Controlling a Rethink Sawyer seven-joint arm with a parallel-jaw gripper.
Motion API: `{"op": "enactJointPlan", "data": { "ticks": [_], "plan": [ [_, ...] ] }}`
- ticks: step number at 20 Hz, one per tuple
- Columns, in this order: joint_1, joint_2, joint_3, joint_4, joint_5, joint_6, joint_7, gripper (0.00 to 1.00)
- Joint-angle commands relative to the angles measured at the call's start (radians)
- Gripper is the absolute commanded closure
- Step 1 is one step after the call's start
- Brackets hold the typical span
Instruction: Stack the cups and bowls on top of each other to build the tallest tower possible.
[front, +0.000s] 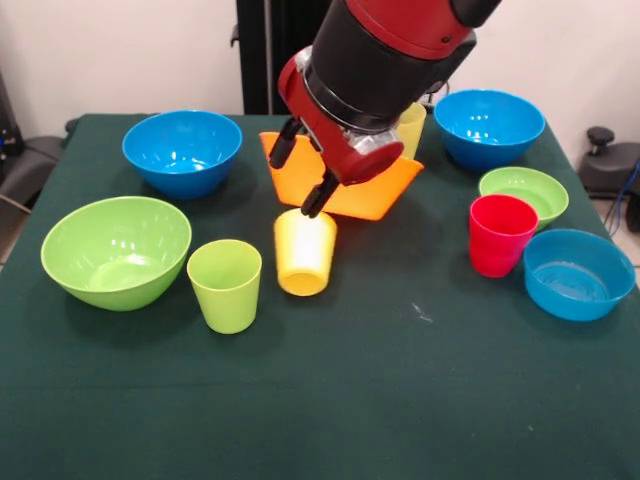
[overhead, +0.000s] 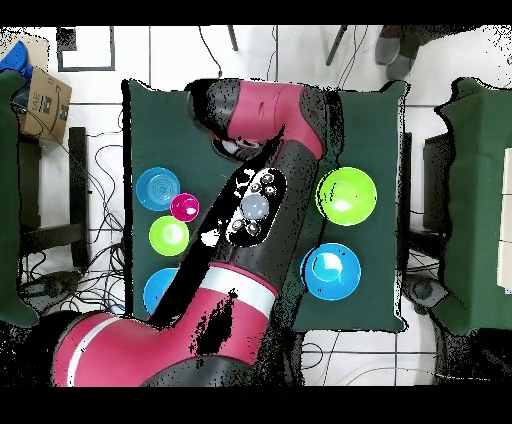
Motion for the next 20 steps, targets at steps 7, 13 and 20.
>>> {"op": "enactJointPlan", "data": {
  "ticks": [7, 13, 20],
  "plan": [
    [0.048, -0.012, 0.158, 0.135, -0.136, -0.278, -0.135, 0.00],
    [0.077, 0.028, 0.150, 0.115, -0.145, -0.299, -0.076, 0.00],
    [0.093, 0.043, 0.151, 0.118, -0.157, -0.325, -0.051, 0.00]
  ]
}}
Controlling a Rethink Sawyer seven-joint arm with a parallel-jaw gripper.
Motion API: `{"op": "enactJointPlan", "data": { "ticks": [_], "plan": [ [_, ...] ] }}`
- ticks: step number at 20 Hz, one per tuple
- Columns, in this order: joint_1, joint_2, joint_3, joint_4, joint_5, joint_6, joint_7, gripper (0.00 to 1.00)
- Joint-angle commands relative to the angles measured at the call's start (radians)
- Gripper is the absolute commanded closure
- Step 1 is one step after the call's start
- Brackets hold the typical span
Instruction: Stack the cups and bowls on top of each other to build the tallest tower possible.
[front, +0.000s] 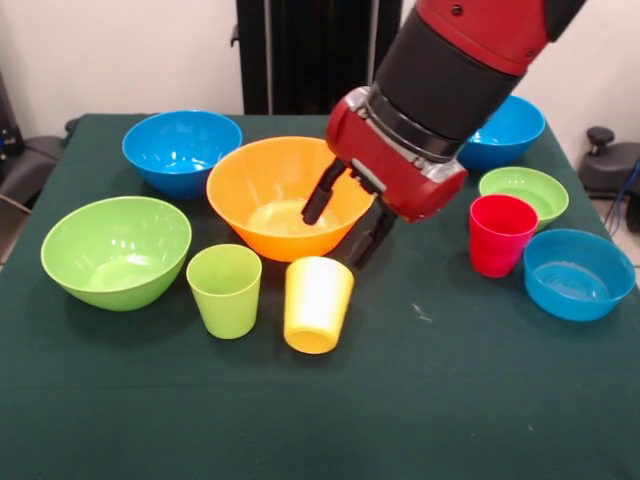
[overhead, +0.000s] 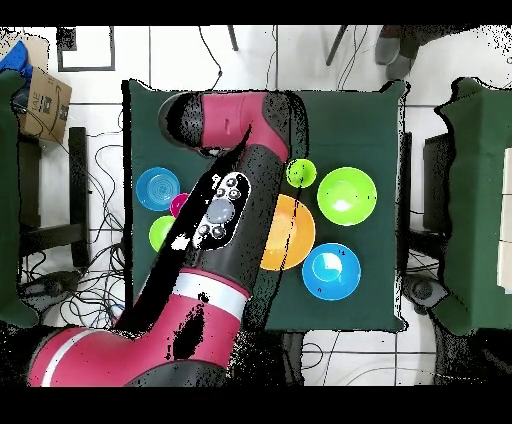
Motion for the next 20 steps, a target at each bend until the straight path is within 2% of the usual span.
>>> {"op": "enactJointPlan", "data": {
  "ticks": [1, 8, 12, 15, 18, 20],
  "plan": [
    [0.025, 0.057, 0.120, 0.082, -0.073, -0.047, -0.049, 0.00],
    [0.015, 0.053, 0.136, 0.087, -0.066, -0.080, -0.058, 0.00],
    [-0.008, 0.022, 0.155, 0.105, -0.076, -0.054, -0.142, 0.00],
    [-0.048, -0.006, 0.179, 0.125, -0.079, -0.073, -0.202, 0.00],
    [-0.047, -0.025, 0.157, 0.140, -0.075, -0.099, -0.133, 0.00],
    [-0.022, -0.024, 0.124, 0.155, -0.048, -0.100, -0.006, 0.00]
  ]
}}
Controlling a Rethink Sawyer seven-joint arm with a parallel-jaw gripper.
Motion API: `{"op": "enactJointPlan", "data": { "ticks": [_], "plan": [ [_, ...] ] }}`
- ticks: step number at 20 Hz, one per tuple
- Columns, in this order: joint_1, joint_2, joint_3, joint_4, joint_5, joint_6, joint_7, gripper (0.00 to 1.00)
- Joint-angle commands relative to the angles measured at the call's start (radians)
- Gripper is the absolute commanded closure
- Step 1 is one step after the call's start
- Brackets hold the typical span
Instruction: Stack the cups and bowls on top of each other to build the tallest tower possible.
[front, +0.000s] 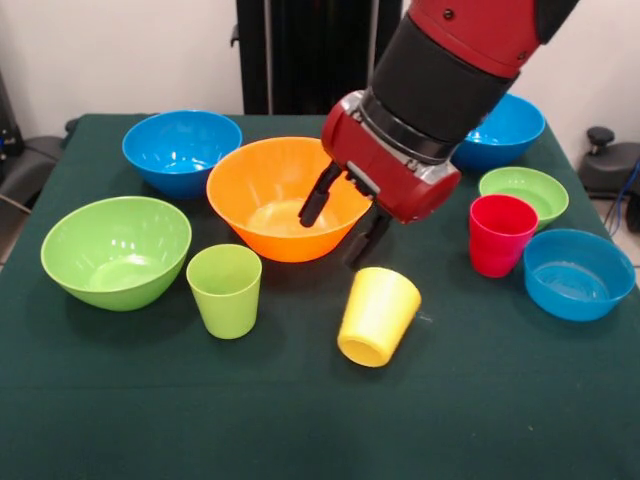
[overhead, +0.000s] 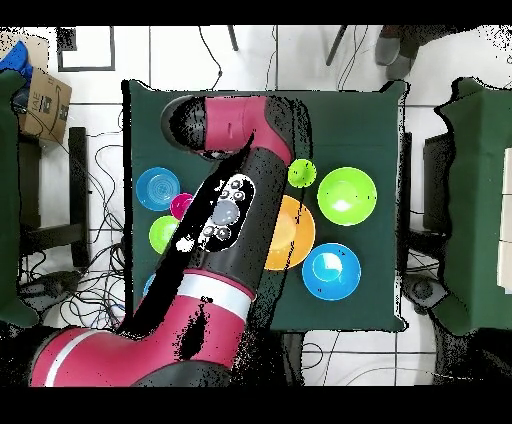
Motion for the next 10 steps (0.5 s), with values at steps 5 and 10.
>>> {"op": "enactJointPlan", "data": {
  "ticks": [5, 10],
  "plan": [
    [0.074, 0.030, 0.009, 0.182, 0.030, -0.129, 0.329, 0.00],
    [0.103, 0.050, -0.018, 0.197, 0.079, -0.127, 0.393, 0.00]
  ]
}}
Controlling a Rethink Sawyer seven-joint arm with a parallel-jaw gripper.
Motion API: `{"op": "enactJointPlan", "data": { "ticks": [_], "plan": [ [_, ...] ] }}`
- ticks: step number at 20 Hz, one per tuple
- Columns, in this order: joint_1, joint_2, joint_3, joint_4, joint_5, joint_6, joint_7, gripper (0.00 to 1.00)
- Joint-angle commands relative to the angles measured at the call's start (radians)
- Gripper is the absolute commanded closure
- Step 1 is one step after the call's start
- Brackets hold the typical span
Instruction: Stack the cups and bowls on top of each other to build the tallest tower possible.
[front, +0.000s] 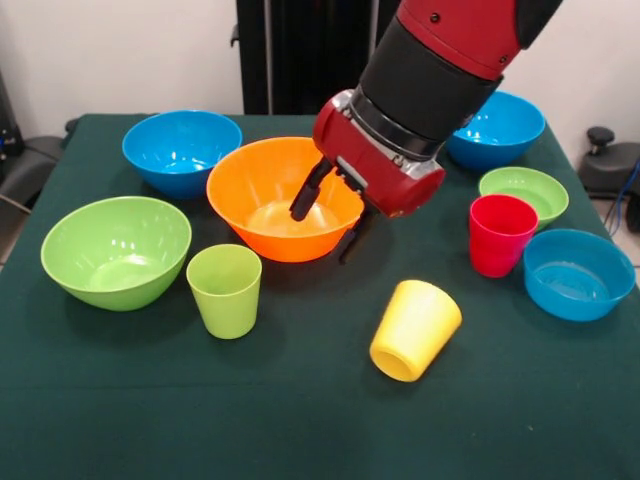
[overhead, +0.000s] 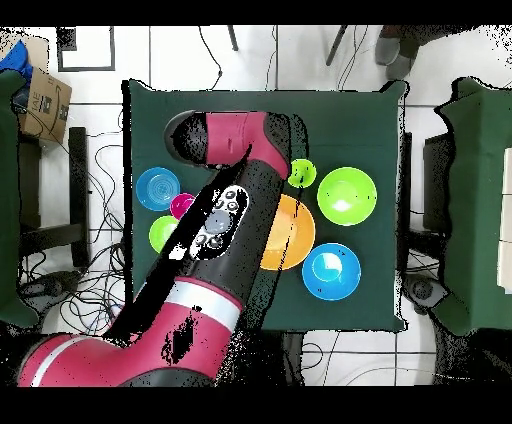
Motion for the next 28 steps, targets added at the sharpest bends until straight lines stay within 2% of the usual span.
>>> {"op": "enactJointPlan", "data": {
  "ticks": [1, 7, 10, 17, 25, 28],
  "plan": [
    [0.075, 0.058, 0.017, 0.121, 0.070, -0.064, 0.379, 0.00],
    [0.107, 0.094, -0.022, 0.127, 0.113, -0.084, 0.471, 0.00],
    [0.117, 0.105, -0.033, 0.120, 0.116, -0.075, 0.479, 0.00],
    [0.169, 0.142, -0.074, 0.074, 0.158, -0.009, 0.580, 0.00],
    [0.177, 0.151, -0.098, 0.078, 0.169, -0.078, 0.577, 0.00],
    [0.184, 0.163, -0.117, 0.086, 0.167, -0.145, 0.592, 0.00]
  ]
}}
